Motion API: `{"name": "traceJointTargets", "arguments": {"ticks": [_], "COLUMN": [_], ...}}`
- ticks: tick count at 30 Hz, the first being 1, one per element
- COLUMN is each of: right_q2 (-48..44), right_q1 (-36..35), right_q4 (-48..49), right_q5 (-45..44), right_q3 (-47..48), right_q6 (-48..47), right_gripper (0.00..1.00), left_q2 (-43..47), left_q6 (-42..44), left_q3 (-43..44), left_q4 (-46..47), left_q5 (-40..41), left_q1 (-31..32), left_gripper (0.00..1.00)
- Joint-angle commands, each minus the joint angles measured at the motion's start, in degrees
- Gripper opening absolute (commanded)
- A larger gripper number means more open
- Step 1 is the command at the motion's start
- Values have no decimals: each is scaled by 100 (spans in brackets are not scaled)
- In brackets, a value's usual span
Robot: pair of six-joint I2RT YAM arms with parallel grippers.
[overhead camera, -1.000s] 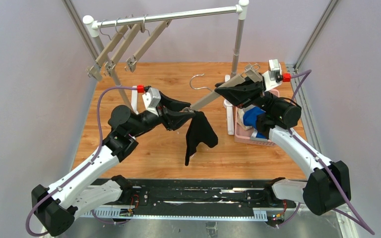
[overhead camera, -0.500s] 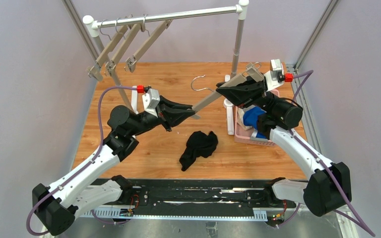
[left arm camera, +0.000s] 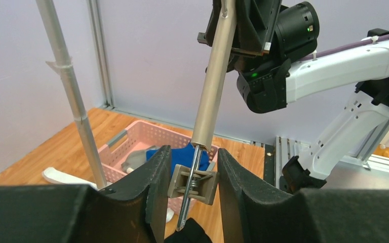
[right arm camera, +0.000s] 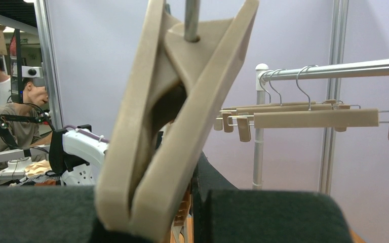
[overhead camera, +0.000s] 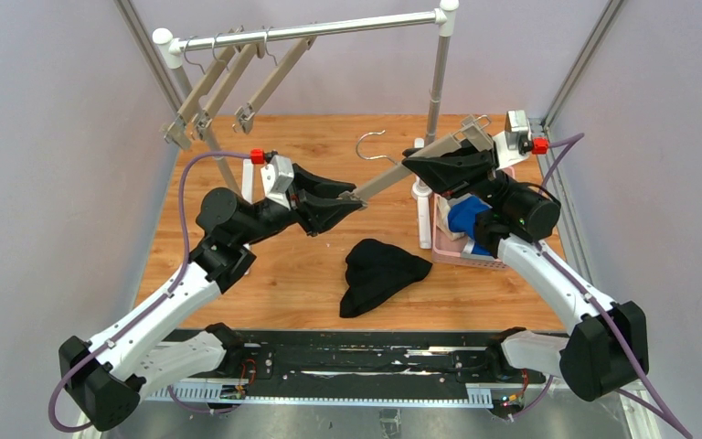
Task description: Remove the underwear clipped to the hanger
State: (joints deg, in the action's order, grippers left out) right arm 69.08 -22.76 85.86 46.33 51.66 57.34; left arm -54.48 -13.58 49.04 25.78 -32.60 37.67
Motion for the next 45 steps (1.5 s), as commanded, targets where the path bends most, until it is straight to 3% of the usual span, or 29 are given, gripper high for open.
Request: {"name": "traceJointTargets", "arguments": {"ticks": [1, 9, 21, 45], "right_q2": [-27, -51, 5, 111], "right_q1": [-55, -53, -53, -140], "right_q4": [148, 147, 144, 132], "right_q5": [196, 202, 219, 316], "right_q3": [-16, -24, -24, -15], "right_q6": [-75, -83, -68, -21], "right_gripper": [0, 1, 1, 1], "left_q2": [-115, -13, 719, -340], "left_q6": [-80, -112, 749, 937], "left_q3": [420, 354, 394, 1363], "left_q4": [314, 291, -1530, -1708], "left_q5": [-274, -403, -194, -563], "left_q1": [39, 39, 39, 39], "left_gripper": [38, 39, 40, 37]}}
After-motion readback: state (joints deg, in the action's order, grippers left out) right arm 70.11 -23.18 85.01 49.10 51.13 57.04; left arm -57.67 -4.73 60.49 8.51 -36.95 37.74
